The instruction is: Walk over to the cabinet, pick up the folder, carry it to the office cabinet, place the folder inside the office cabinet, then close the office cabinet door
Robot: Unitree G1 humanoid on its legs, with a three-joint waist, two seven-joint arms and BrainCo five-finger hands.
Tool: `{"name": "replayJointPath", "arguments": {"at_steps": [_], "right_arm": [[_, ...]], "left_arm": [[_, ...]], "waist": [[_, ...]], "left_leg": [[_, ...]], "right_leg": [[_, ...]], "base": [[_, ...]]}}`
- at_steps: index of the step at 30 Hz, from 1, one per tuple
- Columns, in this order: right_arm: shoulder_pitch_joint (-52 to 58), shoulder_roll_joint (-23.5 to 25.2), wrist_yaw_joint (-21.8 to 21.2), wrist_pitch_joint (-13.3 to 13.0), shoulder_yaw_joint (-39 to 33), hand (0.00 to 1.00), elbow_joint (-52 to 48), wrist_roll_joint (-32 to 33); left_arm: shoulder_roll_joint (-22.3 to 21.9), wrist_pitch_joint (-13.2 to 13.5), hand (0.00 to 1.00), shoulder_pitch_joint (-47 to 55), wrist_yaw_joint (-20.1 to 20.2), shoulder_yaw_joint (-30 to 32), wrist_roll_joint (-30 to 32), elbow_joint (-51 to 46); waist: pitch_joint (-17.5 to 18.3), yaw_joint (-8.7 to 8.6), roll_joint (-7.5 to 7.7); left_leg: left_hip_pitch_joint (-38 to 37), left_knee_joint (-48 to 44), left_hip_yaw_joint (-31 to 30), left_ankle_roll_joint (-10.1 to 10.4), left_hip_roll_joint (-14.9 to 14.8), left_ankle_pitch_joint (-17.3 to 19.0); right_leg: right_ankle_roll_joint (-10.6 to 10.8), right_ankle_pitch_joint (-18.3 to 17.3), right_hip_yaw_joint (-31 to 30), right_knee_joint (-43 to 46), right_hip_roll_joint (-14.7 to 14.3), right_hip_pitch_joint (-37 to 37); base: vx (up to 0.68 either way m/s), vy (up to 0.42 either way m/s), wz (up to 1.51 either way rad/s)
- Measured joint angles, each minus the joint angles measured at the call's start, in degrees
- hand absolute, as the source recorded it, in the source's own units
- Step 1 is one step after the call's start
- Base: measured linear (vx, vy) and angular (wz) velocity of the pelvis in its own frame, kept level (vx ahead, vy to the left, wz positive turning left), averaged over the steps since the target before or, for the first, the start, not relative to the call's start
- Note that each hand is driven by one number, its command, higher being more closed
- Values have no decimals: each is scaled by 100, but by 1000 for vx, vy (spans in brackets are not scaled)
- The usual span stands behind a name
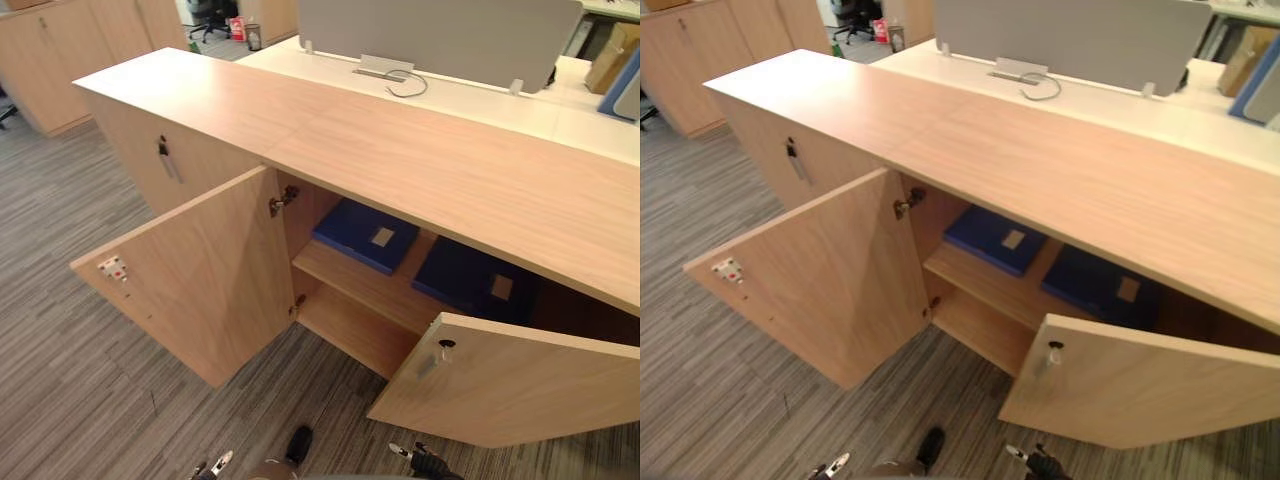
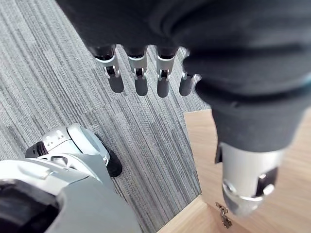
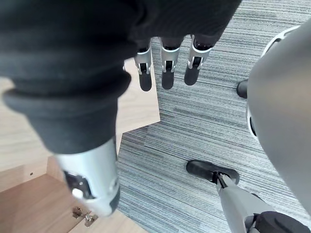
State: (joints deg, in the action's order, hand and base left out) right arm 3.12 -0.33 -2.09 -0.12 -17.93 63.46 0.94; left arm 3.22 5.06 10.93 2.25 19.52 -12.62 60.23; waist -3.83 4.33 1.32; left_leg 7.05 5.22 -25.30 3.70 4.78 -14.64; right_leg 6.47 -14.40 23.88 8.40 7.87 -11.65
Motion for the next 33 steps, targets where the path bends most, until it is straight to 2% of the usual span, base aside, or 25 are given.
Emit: {"name": "replayJointPath", "arguments": {"at_steps": [1, 2, 3, 4, 5, 6, 7, 8, 10, 11, 13, 14, 16, 17, 18, 19, 23, 26, 29, 33], "right_arm": [[-2, -1, -1, -6, 1, 0, 0, -2], [2, 4, -1, -12, 0, 0, 15, -4], [-7, 48, -5, -14, -2, 0, 31, -10], [-21, 66, -13, -23, -24, 0, 84, 2], [-63, 56, -17, -22, -31, 0, 114, -10], [-102, 43, -22, -1, -56, 0, 168, -18], [-89, 25, -37, 1, -51, 0, 167, -31], [-96, -1, -50, -4, -54, 0, 166, -48], [-146, 51, -87, 0, -50, 0, 184, -66], [-155, 44, -104, 2, -52, 0, 200, -88], [-156, 29, -126, -4, -69, 0, 191, -87], [-189, -57, -147, -4, -63, 0, 180, -95], [-193, -62, -157, 11, -65, 0, 181, -94], [-186, -58, -164, 17, -69, 0, 180, -94], [-179, -57, -164, 20, -72, 0, 181, -93], [-190, -51, -164, 22, -111, 0, 152, -63], [-121, -56, -170, 27, -331, 0, 133, -62], [-107, -50, -171, 45, -332, 0, 134, -102], [-98, -44, -189, 65, -330, 0, 126, -103], [7, -44, -240, 82, -319, 0, -13, -211]], "left_arm": [[-10, -4, 0, -19, 0, 7, -102, -11], [-10, -15, 0, -33, 1, 29, -145, -16], [25, -36, 0, -66, 2, 130, -160, -19], [49, -68, 0, -113, 9, 210, -226, -57], [38, -79, 0, -138, 9, 249, -275, -120], [18, -100, 0, -58, 9, 275, -392, -194], [-5, -116, 0, 61, 10, 250, -518, -197], [-22, -121, 0, 114, 22, 240, -613, -195], [108, -142, 0, 41, 63, 124, -736, -286], [117, -160, 0, 17, 100, 53, -818, -390], [89, -185, 0, 5, 151, 50, -859, -469], [46, -196, 0, 37, 162, 86, -916, -561], [33, -217, 0, 103, 163, 88, -997, -662], [20, -238, 0, 148, 168, 88, -1017, -747], [18, -240, 0, 156, 168, 88, -1029, -768], [7, -242, 0, 173, 168, 94, -1064, -913], [-51, -251, 0, 166, 176, 90, -1039, -1355], [-61, -294, 0, 173, 174, 94, -957, -1714], [-60, -347, 0, 246, 167, 159, -910, -2435], [91, -357, 0, 150, 130, 628, -383, -3268]], "waist": [[-62, 9, 2], [-79, -16, 23], [-126, -43, 97], [-217, -92, 192], [-282, -63, 187], [-341, -1, 173], [-331, 2, 128], [-359, 16, 54], [-426, 4, 219], [-427, -3, 217], [-446, -87, 179], [-443, -111, 57], [-428, -100, 67], [-414, -112, 72], [-413, -119, 70], [-424, -166, 67], [-428, -186, 169], [-420, -201, 156], [-380, -212, 89], [-258, -236, 41]], "left_leg": [[11, 2, -57, -19, 0, 3], [92, -4, 229, -122, -49, 86], [245, -169, 1223, -380, -161, 342], [671, -1001, 2193, -499, -316, 698], [899, -1554, 2600, -527, -431, 889], [1149, -2611, 2980, -562, -606, 1233], [1202, -3103, 3012, -487, -690, 1727], [1214, -3103, 2991, -535, -684, 1807], [1213, -2704, 2915, -564, -443, 1644], [1142, -2234, 2902, -599, -288, 1462], [906, -1692, 3171, -594, -146, 1447], [838, -1555, 3410, -660, -143, 1268], [592, -1076, 3422, -684, -17, 1020], [304, -452, 3356, -716, 86, 669], [242, -304, 3328, -713, 101, 576], [119, 27, 3159, -742, 140, 297], [81, 29, 3002, -742, 192, 271], [67, 30, 2963, -718, 172, 318], [-38, 30, 2980, -723, 53, 408], [-196, 29, 3161, -682, -57, 529]], "right_leg": [[-4, 2, 140, -2, -15, -59], [-19, 12, 270, -21, -15, -114], [-50, 63, 510, -101, 4, -136], [-72, 80, 747, -61, 106, -126], [-72, 80, 789, -13, 128, -127], [-64, 72, 826, 44, 151, -174], [-42, 54, 812, 90, 115, -210], [-22, 23, 773, 117, 71, -210], [-184, -111, 633, 49, 164, -72], [-281, -158, 371, -46, 108, 84], [-353, -134, 108, -323, 60, 57], [-348, -142, 108, -244, 120, 27], [-376, -128, 128, -220, 204, 13], [-348, -86, 136, -238, 232, 16], [-285, -48, 140, -240, 232, 15], [-140, 37, 248, -247, 204, -18], [-85, 100, 434, -294, 212, -157], [-98, 174, 439, -262, 186, -159], [-223, 347, 421, -166, 115, -167], [-300, 486, 401, -45, 92, -161]], "base": [[-7, -62, 45], [-29, -46, 70], [-35, 6, 89], [-26, 23, 84], [30, 76, 56], [166, 169, 17], [163, 157, 8], [189, 181, 16], [63, 94, 41], [-14, 15, 64], [-16, 0, 63], [-6, 14, 40], [39, 31, 20], [73, 14, 6], [70, -32, 14], [47, -38, 24], [53, -49, 24], [42, -25, 4], [27, -18, -11], [24, -16, -27]]}}
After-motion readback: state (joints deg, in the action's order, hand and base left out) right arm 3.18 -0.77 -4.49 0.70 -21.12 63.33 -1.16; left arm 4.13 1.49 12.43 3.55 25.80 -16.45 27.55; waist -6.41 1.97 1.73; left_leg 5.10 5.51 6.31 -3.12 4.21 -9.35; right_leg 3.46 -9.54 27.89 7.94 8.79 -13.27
